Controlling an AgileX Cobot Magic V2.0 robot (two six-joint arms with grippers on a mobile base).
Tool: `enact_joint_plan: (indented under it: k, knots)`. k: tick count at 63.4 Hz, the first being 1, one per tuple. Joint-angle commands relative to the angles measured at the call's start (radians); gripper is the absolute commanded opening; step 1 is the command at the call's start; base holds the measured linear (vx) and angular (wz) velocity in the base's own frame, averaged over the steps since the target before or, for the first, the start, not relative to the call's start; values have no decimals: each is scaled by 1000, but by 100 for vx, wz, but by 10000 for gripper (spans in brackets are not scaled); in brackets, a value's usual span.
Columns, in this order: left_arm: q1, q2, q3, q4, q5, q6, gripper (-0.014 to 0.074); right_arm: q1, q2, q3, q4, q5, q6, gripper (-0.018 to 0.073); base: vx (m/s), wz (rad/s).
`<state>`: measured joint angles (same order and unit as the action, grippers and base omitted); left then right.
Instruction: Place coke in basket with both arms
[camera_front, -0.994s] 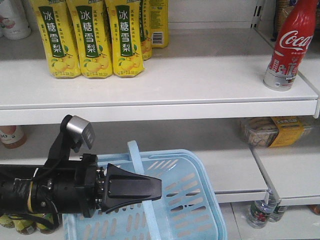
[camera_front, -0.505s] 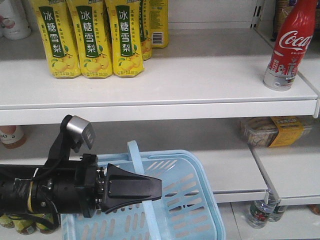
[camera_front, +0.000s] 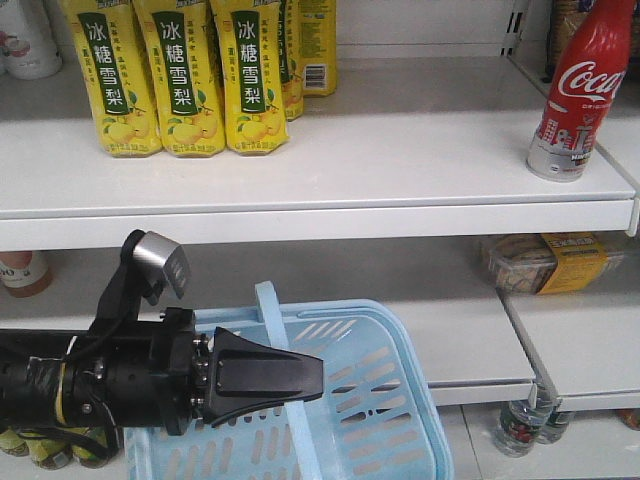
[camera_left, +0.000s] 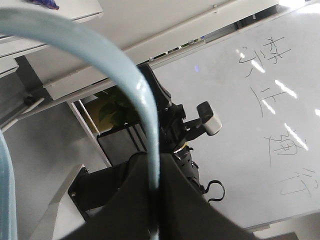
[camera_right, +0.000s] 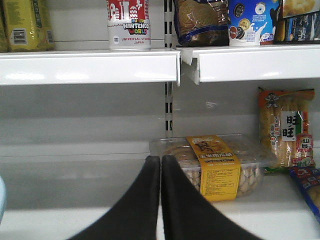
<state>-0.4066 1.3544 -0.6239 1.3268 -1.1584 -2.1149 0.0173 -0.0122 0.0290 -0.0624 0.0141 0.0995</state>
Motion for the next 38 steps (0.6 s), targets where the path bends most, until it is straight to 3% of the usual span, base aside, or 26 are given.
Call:
enact_joint_plan:
  k: [1,14,24,29,34,38]
  knots:
    - [-8,-31,-25,-77,-219,-1,-6,-2,-15,14,0,-89,12,-5,0,0]
    - [-8,-31,-25,-77,-219,-1,-6,-2,-15,13,247,-271,226,-5,0,0]
    - [-8,-31,-25,-77,-219,-1,-6,-2,-15,11,465,-416,488,-5,0,0]
    - [-8,-31,-25,-77,-219,-1,-6,-2,-15,-14,414,-414,575,-5,0,0]
    - [-8,-31,-25,-77,-219,-1,-6,-2,-15,-86,240,-370,613,4,0,0]
    - [-8,-31,-25,-77,-219,-1,-6,-2,-15,-166,44,-287,659,27,0,0]
